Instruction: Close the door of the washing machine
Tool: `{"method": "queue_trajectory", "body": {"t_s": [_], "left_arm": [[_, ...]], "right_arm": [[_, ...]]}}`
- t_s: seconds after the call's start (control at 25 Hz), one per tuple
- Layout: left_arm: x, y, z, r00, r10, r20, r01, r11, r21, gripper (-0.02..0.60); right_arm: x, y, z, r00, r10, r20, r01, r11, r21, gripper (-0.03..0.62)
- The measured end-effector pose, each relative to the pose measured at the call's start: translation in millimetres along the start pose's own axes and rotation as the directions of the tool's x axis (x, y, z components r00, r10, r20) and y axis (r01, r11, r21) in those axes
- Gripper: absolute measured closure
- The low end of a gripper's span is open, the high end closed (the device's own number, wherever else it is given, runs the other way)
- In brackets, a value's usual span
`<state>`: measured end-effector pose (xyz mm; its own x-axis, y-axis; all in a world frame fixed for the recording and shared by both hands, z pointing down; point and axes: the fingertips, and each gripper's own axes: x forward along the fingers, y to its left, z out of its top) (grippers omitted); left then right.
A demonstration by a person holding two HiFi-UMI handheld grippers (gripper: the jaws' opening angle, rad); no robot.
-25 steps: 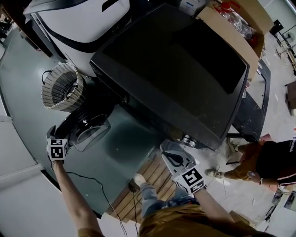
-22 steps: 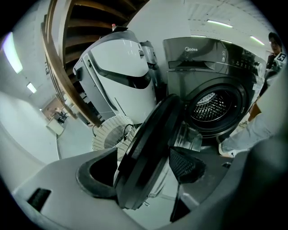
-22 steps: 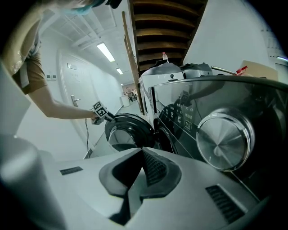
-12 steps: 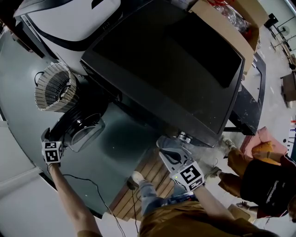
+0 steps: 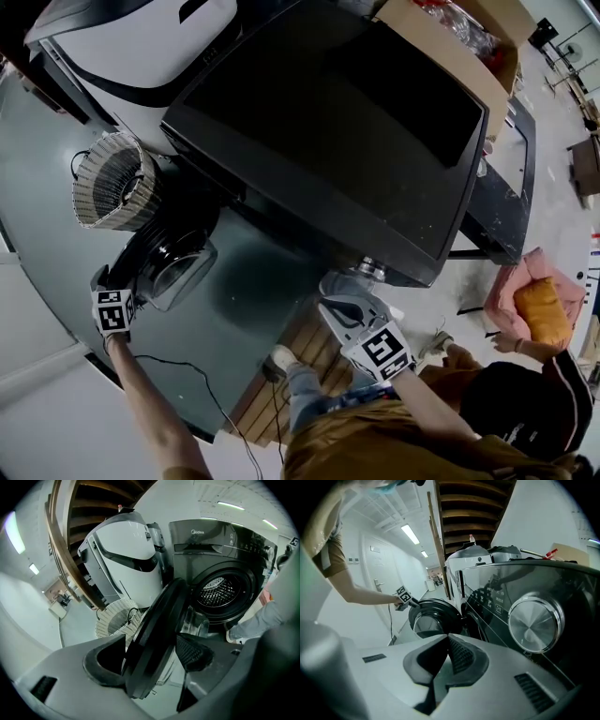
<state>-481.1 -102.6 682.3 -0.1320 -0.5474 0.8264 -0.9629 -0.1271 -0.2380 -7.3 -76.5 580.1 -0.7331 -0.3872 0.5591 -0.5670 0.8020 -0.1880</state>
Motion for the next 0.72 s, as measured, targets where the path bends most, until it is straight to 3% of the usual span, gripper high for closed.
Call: {"method": "queue_trajectory", "body": {"t_s": [0.24, 0.72], "left_arm": [[-2.6, -5.8, -4.4, 0.999, -0.007, -0.031, 0.007, 1.000, -0.010, 0.236], [-9.9, -25.5, -14.0, 0.995, -0.033, -0.099, 0.038, 0.998, 0.050, 0.278]], "right_arm": [[-3.3, -1.2, 1.3, 1.000, -0.004, 0.010, 0.004, 1.000, 0.007, 0.580], [-11.2, -7.5, 7.4, 0.999, -0.024, 0.028, 0.024, 1.000, 0.007, 0.581]]}}
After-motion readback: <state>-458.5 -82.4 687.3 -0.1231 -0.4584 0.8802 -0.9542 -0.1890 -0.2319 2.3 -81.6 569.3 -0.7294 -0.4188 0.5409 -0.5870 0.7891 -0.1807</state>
